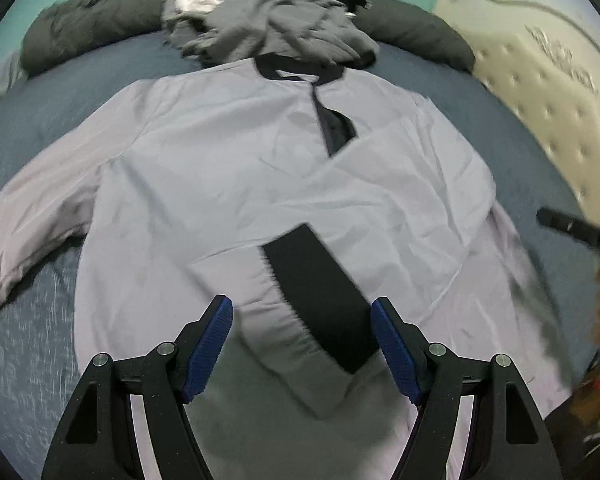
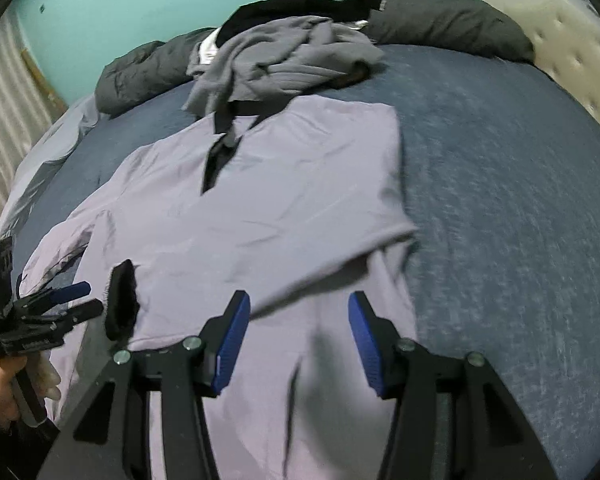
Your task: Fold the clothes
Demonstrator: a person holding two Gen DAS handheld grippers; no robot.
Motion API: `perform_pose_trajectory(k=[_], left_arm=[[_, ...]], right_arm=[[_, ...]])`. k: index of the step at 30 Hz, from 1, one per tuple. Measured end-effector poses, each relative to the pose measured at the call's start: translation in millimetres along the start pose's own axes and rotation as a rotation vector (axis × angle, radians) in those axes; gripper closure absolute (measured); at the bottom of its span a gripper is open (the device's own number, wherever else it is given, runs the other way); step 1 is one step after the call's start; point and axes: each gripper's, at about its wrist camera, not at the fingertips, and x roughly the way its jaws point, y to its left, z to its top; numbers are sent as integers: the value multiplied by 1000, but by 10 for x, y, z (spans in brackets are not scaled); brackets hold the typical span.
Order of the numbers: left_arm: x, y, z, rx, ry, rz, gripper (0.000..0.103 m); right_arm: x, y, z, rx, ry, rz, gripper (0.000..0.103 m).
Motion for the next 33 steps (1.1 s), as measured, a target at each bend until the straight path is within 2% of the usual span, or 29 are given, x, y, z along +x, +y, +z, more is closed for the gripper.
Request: perform_pose_trajectory(k=[5,7,11,12,14,20,23,25,26,27,32,33], left_arm=[[137,-213,-104,109,20,65,28],[185,-224,-148,136,31,87,33],[137,-170,-197,158,29,100,87],[103,-159,-204,162,26,92,98],[-14,-111,-218,151,5,90,103],[-362,33,-263,116,-54,83,103],[-414,79,-297,76,-40,44,102],[-386,-34,-300,104,-40,75,78],[-348,-112,-305,124,-34,70,46],[-307,-174,-315,143,-29,68,32],[-48,-403,-332,230,-1,95,32],[0,-416,-329,235,6,95,36]], right_arm=[[-94,-137,-30,13,-8,-2,51],[-112,-147,-37,16,-10,1,51],[-145,-154,-52,19,-16,8,51],[-162,-158,-60,23,-19,9,51],[-183,-161,-69,33,-22,11,51],[-292,-215,-57,82,-40,31,51],[-320,-214,-57,82,-45,28,51],[-317,-228,-62,94,-45,30,51],[-319,-236,-71,106,-45,35,51],[-321,-243,-85,116,-45,40,51],[-342,-264,-159,95,-36,27,51],[-342,-282,-173,93,-33,22,51]])
